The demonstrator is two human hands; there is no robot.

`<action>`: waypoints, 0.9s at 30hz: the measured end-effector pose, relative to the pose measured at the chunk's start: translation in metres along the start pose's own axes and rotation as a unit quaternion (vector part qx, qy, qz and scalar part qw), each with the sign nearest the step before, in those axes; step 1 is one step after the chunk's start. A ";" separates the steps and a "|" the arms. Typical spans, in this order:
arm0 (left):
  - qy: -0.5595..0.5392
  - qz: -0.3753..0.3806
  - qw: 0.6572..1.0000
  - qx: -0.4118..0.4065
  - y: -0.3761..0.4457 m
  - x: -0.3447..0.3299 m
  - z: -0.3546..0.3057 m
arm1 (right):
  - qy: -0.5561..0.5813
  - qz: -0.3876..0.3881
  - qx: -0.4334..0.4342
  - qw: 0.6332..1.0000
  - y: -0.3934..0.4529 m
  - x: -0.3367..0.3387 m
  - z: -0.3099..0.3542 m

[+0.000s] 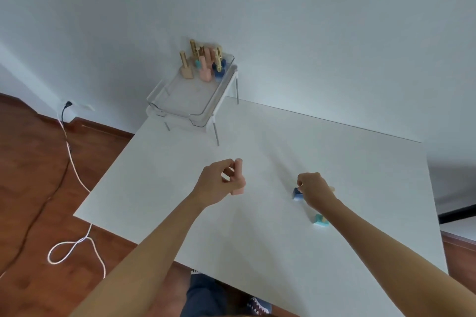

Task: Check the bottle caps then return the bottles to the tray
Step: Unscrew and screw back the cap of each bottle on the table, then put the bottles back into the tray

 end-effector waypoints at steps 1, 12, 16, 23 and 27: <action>-0.007 -0.005 1.000 -0.008 0.004 0.006 -0.001 | 0.002 -0.005 0.005 1.000 0.002 0.004 0.005; 0.004 -0.075 0.983 -0.170 0.101 0.156 -0.057 | 0.189 -0.201 0.108 0.955 0.057 0.154 0.177; 0.072 -0.101 0.970 -0.208 0.161 0.209 -0.065 | 0.222 -0.240 0.129 0.936 0.091 0.181 0.246; 0.124 -0.066 0.959 -0.246 0.247 0.214 -0.049 | 0.168 -0.219 0.106 0.955 0.161 0.155 0.315; 0.146 -0.076 0.950 -0.265 0.274 0.205 -0.038 | 0.107 -0.194 0.079 0.972 0.192 0.131 0.325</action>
Point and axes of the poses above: each hand's wrist, its own y-axis towards the middle knuckle, its own x-axis out of the back of the hand, z = x × y, the point moved 7 cm from there along y, towards the middle knuckle, and after that the axes turned 5 degrees about -z, right-handed, at the moved point
